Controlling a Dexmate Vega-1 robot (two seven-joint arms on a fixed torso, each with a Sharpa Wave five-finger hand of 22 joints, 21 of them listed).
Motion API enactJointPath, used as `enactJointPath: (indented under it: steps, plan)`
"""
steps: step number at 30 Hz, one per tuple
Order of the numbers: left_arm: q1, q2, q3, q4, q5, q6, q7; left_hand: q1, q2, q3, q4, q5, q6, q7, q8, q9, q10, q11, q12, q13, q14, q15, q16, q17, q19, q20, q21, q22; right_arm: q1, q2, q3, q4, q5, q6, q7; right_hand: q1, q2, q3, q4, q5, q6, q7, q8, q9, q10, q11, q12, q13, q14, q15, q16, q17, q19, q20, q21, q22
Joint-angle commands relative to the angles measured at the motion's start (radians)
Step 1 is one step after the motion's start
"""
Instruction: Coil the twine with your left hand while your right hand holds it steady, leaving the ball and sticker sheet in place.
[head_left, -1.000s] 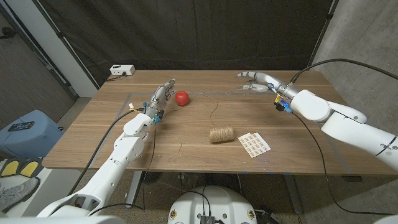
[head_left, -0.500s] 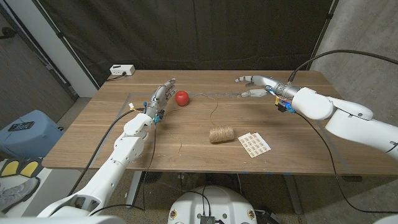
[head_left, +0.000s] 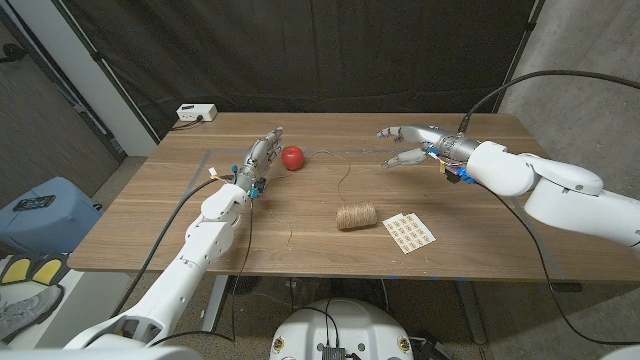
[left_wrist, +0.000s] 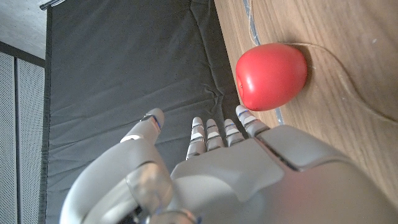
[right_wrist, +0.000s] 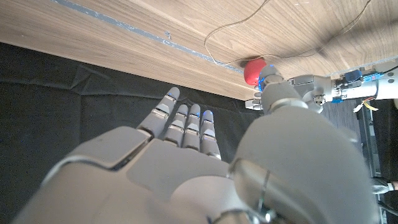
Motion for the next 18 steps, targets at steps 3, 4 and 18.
enactJointPath:
  steps: [3, 4, 18]
  plan:
    - [0.011, -0.004, -0.006, -0.005, -0.005, -0.005, 0.002, 0.013, -0.001, 0.002, -0.006, 0.009, 0.009, 0.002, 0.004, 0.005, 0.009, 0.003, 0.003, 0.005, 0.005, 0.008, 0.004, 0.003, 0.007, -0.003, -0.004, 0.005, 0.038, -0.018, -0.038, -0.045, 0.000, -0.028, 0.072, 0.027, -0.008, 0.012, 0.001, 0.003, -0.012, 0.017, -0.001, 0.006, -0.020, 0.013, 0.000, 0.010, -0.008, 0.015, 0.001, 0.007, -0.004, 0.013, 0.003, 0.003]
    - [0.011, -0.006, -0.007, -0.003, -0.007, -0.006, 0.002, 0.013, -0.001, 0.002, -0.006, 0.009, 0.009, 0.002, 0.004, 0.005, 0.009, 0.004, 0.003, 0.005, 0.005, 0.008, 0.004, 0.003, 0.007, -0.003, -0.004, 0.005, 0.039, -0.018, -0.039, -0.045, 0.003, -0.027, 0.074, 0.030, -0.009, 0.013, 0.002, 0.003, -0.019, 0.017, -0.004, 0.007, -0.023, 0.015, 0.000, 0.012, -0.011, 0.015, -0.001, 0.008, -0.006, 0.013, 0.002, 0.003]
    - [0.000, -0.012, -0.004, 0.016, -0.008, -0.014, -0.008, 0.018, 0.003, 0.004, -0.013, 0.013, 0.010, 0.001, 0.003, 0.005, 0.009, 0.003, 0.002, 0.005, 0.005, 0.008, 0.004, 0.003, 0.007, -0.003, -0.006, 0.006, 0.072, -0.006, -0.079, -0.077, -0.013, -0.080, 0.132, 0.034, -0.016, 0.016, 0.011, 0.002, -0.038, 0.022, -0.010, 0.009, -0.041, 0.019, -0.001, 0.021, -0.024, 0.023, -0.003, 0.013, -0.015, 0.013, 0.001, 0.004]
